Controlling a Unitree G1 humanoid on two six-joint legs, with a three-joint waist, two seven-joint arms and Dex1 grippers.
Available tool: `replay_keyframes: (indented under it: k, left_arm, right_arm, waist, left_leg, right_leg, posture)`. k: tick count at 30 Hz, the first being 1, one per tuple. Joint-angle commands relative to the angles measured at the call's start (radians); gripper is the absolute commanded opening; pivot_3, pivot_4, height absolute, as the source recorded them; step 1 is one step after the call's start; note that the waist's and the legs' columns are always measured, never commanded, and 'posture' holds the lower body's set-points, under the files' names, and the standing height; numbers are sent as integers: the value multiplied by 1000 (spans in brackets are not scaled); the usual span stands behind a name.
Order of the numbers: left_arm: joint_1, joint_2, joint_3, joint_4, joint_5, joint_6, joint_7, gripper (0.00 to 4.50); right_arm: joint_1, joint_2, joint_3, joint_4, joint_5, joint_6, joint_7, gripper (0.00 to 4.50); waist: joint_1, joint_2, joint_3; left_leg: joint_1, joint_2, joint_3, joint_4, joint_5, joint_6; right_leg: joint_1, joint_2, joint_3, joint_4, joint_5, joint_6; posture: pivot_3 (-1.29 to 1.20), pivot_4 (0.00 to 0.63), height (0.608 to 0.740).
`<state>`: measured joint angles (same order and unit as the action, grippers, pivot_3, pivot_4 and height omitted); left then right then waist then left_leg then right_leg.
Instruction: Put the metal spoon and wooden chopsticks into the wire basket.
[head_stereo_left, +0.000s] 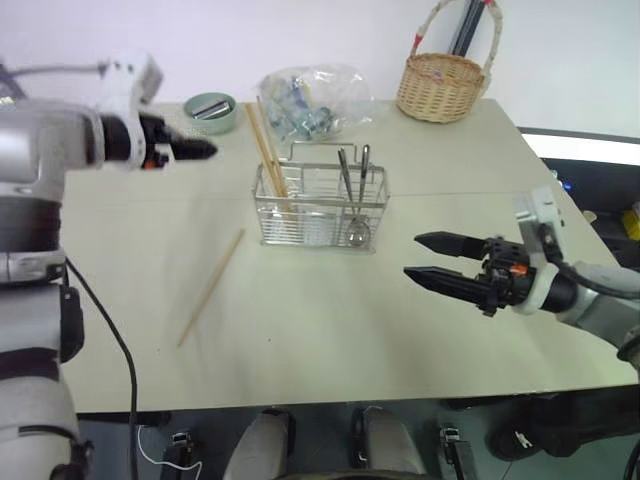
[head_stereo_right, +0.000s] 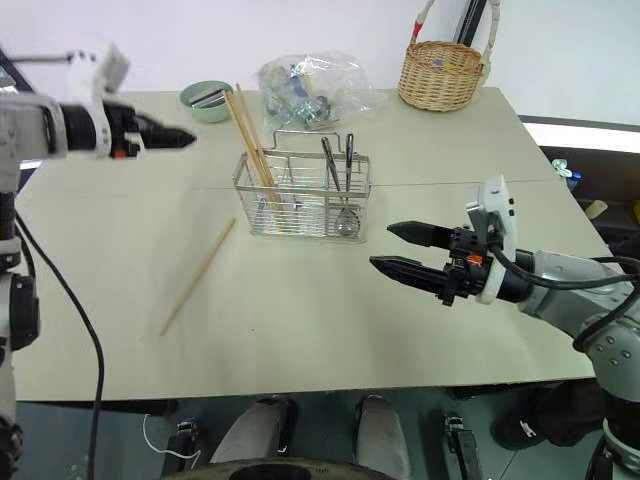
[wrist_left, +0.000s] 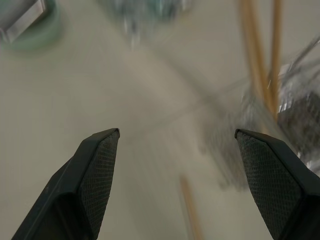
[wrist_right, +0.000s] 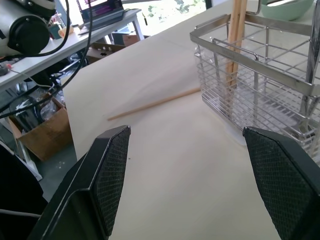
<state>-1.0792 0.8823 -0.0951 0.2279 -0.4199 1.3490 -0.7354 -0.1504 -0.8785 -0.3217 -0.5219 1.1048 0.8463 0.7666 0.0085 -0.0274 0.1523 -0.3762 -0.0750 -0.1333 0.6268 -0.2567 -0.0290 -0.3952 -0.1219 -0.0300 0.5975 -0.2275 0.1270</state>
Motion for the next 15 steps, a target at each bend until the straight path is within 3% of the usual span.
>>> replay_keyframes:
  k: [1, 9, 15]
  left_arm:
    - [82, 7, -20, -158, -45, 208, 25, 3888]
    - [283, -91, -73, -310, -42, 245, 161, 3888]
    - [341, -143, -122, -289, 7, 184, 224, 3888]
  right_arm:
    - [3, 12, -7, -14, -1, -16, 2, 3720]
    - [-38, 0, 3, 5, 11, 6, -9, 3720]
    - [-39, 6, -11, -5, 26, 20, -37, 3720]
  waist:
    - [-1, 0, 0]
    - [4, 0, 0]
    - [5, 0, 0]
  left_leg:
    - [0, 0, 0, 0, 0, 0]
    - [0, 0, 0, 0, 0, 0]
    - [-1, 0, 0, 0, 0, 0]
  right_leg:
    - [0, 0, 0, 0, 0, 0]
    - [0, -1, 1, 0, 0, -1]
    - [-1, -1, 1, -1, 0, -1]
  posture:
    - [0, 150, 693]
    - [0, 150, 693]
    - [0, 150, 693]
